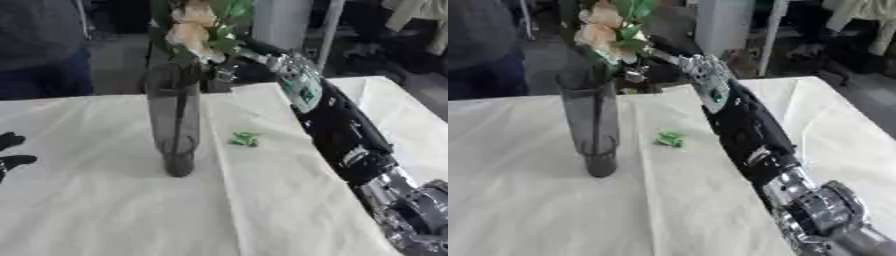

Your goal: Arrange flowers into the vase.

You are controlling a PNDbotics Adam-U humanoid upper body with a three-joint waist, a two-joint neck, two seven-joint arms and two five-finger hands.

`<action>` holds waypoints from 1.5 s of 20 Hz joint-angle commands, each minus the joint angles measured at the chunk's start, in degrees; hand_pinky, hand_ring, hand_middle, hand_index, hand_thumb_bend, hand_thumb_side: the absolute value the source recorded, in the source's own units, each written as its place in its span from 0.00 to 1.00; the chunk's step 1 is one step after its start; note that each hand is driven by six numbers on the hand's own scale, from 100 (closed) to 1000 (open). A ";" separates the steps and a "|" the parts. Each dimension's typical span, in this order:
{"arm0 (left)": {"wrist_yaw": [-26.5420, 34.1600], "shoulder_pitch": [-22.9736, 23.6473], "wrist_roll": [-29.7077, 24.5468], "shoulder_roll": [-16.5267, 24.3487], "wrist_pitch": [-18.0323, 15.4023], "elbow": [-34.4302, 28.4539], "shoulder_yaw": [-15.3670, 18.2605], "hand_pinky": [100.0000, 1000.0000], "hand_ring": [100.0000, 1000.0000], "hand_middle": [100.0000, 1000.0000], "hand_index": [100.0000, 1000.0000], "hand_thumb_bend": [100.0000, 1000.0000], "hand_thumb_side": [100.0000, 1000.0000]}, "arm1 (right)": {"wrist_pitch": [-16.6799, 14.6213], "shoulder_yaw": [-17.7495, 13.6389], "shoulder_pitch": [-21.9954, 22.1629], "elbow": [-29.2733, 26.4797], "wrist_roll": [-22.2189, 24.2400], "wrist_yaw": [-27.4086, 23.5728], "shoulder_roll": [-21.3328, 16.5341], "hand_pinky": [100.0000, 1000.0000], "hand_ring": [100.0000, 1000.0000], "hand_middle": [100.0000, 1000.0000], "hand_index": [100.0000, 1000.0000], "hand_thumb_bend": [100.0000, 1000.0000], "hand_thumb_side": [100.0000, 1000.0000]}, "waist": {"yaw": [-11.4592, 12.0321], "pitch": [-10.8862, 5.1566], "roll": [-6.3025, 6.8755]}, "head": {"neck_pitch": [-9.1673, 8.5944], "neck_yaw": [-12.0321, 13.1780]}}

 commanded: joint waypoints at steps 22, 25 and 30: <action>-0.51 -0.42 0.69 2.01 -0.37 -0.84 1.46 0.87 0.65 0.78 0.86 1.00 0.94 | 6.40 -6.24 10.90 -12.86 -4.55 -12.72 -11.77 0.67 0.64 0.58 0.70 0.62 0.93 | -1.41 0.05 -0.02 | -0.22 1.60; -0.65 -0.51 0.67 2.04 -0.44 -0.92 1.59 0.87 0.65 0.78 0.86 1.00 0.94 | 7.05 -6.85 12.27 -13.71 -5.93 -13.92 -12.55 0.66 0.63 0.58 0.70 0.62 0.92 | -1.52 0.07 -0.09 | -0.14 1.77; -0.79 -0.51 0.76 1.98 -0.57 -0.96 1.78 0.87 0.65 0.78 0.86 1.00 0.94 | 8.40 -7.50 13.86 -13.85 -9.21 -16.37 -13.27 0.65 0.62 0.56 0.70 0.60 0.92 | -1.53 0.00 -0.22 | -0.18 2.04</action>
